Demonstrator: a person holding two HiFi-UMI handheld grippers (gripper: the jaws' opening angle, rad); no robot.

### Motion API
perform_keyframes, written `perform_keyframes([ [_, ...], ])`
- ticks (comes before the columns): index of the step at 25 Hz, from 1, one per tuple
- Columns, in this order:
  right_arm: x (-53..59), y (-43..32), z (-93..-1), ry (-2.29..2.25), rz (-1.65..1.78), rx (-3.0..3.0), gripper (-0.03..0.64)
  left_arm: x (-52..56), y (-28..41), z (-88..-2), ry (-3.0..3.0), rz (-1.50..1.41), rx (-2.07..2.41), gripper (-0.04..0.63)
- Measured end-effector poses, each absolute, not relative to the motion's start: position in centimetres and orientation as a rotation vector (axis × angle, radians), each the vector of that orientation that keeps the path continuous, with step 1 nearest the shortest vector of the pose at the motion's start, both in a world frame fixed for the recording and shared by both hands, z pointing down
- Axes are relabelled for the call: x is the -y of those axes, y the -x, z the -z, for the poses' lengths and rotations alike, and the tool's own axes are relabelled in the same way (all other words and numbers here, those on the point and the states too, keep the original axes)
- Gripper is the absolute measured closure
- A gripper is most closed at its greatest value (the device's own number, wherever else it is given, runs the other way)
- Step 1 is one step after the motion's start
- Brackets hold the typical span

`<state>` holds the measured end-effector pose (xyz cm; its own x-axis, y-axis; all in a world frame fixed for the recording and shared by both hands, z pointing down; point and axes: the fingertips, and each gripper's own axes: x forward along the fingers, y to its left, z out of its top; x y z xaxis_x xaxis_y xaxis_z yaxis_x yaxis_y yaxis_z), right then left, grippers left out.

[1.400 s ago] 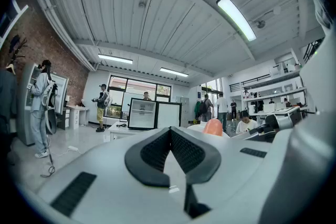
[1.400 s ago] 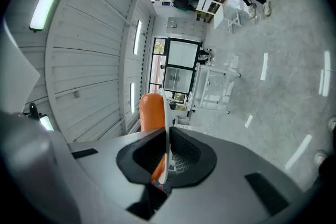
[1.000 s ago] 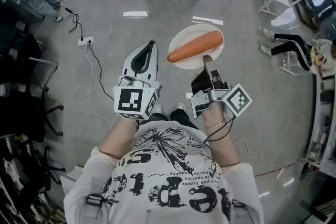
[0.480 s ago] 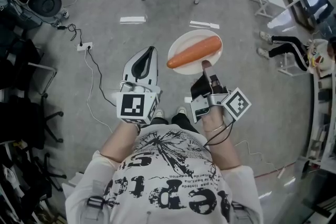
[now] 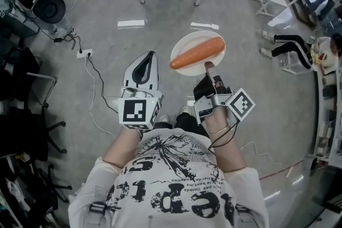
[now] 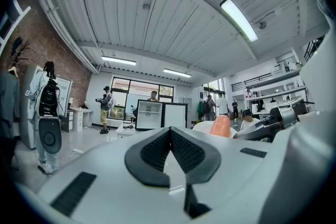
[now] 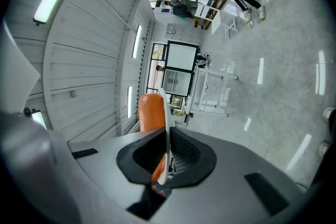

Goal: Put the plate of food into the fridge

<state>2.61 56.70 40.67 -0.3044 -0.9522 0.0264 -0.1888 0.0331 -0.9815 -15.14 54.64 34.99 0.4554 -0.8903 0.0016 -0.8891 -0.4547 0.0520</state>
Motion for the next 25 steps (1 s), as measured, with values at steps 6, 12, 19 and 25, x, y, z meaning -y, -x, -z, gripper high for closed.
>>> perform_keyframes([
  [6,-53.5,-3.1,-40.2,1.151,1.333,-1.619,0.598,-51.8,14.2,-35.4,-2.624,0.030,1.625,0.588],
  [12,-47.7,-5.0,-40.3,1.110,1.350,-1.658,0.597,-47.1,11.6,-35.5,-2.630,-0.004,1.643,0.588],
  [19,-41.4,-8.5,-40.4,1.059,1.373,-1.690,0.598,-41.3,7.3,-35.4,-2.630,0.000,1.669,0.588],
  [25,-35.2,-13.1,-40.1,1.039,1.374,-1.747,0.597,-35.5,2.3,-35.4,-2.618,0.005,1.679,0.588],
])
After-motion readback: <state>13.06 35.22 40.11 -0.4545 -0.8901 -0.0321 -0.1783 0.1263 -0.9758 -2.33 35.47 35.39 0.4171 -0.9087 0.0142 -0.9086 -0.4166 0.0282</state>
